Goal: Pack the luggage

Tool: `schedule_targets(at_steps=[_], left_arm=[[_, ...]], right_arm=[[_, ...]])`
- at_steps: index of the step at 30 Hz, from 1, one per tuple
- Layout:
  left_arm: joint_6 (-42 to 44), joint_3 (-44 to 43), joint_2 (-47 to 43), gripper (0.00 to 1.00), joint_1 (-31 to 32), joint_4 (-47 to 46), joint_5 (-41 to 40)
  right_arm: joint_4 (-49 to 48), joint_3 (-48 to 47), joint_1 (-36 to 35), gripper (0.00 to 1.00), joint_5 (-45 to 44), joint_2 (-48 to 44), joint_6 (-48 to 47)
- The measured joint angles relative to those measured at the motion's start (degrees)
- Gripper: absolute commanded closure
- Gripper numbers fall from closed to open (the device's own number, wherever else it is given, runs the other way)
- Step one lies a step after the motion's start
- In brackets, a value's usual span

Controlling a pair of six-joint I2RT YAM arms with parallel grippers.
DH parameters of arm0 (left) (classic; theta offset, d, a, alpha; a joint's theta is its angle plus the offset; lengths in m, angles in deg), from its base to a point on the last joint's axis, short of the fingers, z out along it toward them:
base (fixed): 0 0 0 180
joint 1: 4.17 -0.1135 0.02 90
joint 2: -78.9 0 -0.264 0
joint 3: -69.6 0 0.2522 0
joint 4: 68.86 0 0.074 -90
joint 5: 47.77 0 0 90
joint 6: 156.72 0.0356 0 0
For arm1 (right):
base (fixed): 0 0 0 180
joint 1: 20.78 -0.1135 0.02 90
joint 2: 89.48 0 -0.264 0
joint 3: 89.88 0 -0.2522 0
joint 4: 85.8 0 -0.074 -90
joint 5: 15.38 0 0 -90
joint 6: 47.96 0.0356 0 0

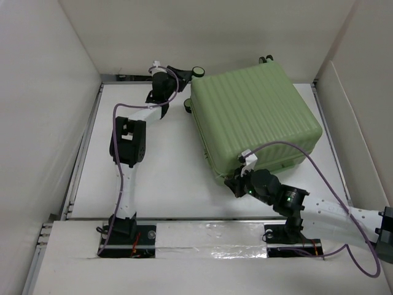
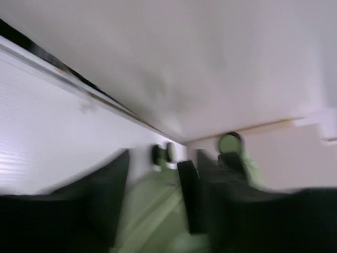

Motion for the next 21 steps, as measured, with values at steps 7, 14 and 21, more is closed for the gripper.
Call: schedule_targets(at_steps=[7, 14, 21], left_arm=[[-0.66, 23.69, -13.60, 1.00, -2.05, -14.40, -1.36], [0.57, 49.57, -25.73, 1.00, -9.53, -23.69, -3.74], [3.82, 38.84, -20.76, 0.23, -7.34, -18.99, 2.73]], right_arm=[[2.27, 0.00, 4.72, 1.00, 2.99, -2.43, -1.25], [6.34, -1.88, 16.59, 1.00, 14.21, -4.39, -3.74], [17.00, -2.62, 19.91, 1.00, 15.26, -11.91, -3.89]])
